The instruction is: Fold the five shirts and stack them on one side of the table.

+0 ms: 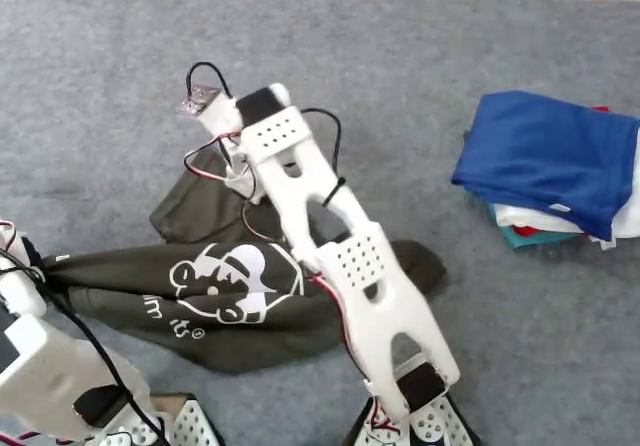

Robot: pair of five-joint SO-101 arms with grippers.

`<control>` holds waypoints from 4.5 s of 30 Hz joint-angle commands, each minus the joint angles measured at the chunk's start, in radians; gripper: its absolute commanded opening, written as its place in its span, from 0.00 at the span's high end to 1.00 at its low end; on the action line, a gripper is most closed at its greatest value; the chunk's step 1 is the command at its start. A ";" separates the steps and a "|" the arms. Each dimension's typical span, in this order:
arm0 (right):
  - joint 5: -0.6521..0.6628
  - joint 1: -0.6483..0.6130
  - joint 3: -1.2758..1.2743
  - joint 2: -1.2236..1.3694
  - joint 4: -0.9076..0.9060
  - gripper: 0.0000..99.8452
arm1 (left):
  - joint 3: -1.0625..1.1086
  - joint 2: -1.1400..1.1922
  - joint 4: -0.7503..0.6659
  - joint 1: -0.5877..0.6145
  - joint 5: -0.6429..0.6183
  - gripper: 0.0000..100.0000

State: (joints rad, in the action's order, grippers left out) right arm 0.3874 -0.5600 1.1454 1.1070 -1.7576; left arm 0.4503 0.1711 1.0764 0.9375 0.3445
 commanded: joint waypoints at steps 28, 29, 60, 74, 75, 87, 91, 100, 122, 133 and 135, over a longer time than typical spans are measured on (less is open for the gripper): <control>0.075 0.307 -0.650 -0.538 0.031 0.63 | -0.008 -0.003 0.072 -0.015 0.499 0.97; 0.075 0.305 -0.615 -0.533 0.015 0.64 | -0.008 -0.003 0.072 -0.015 0.499 0.97; -0.074 0.069 0.259 0.213 -0.005 0.74 | -0.012 0.002 0.064 -0.027 0.462 0.97; -0.110 0.074 0.274 0.154 -0.008 0.99 | -0.004 -0.003 0.071 -0.079 0.440 0.97; -0.135 0.083 0.274 0.127 -0.008 0.99 | -0.005 -0.003 0.071 -0.096 0.408 0.97; -0.264 0.244 0.435 -0.455 -0.002 0.99 | -0.475 -0.215 0.308 -0.412 -0.135 0.97; -0.264 0.305 0.529 -0.642 0.038 0.99 | -0.719 -0.318 0.407 -0.503 -0.184 0.97; -0.264 0.451 0.475 -0.961 0.282 0.99 | -1.236 -0.404 0.638 -0.654 -0.193 0.97; -0.183 0.476 0.473 -1.216 0.623 0.99 | -1.152 -1.031 0.684 -0.375 -0.048 0.97; -0.081 0.436 0.114 -1.040 0.667 0.99 | -0.550 -1.117 0.433 -0.369 -0.026 0.97; -0.064 0.428 0.027 -0.983 0.723 0.99 | -0.366 -1.117 0.245 -0.369 -0.023 0.97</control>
State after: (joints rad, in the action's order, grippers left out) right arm 0.3015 -0.1181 1.2743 0.0760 -1.1086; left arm -0.1803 -0.9459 1.5658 0.5616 0.3122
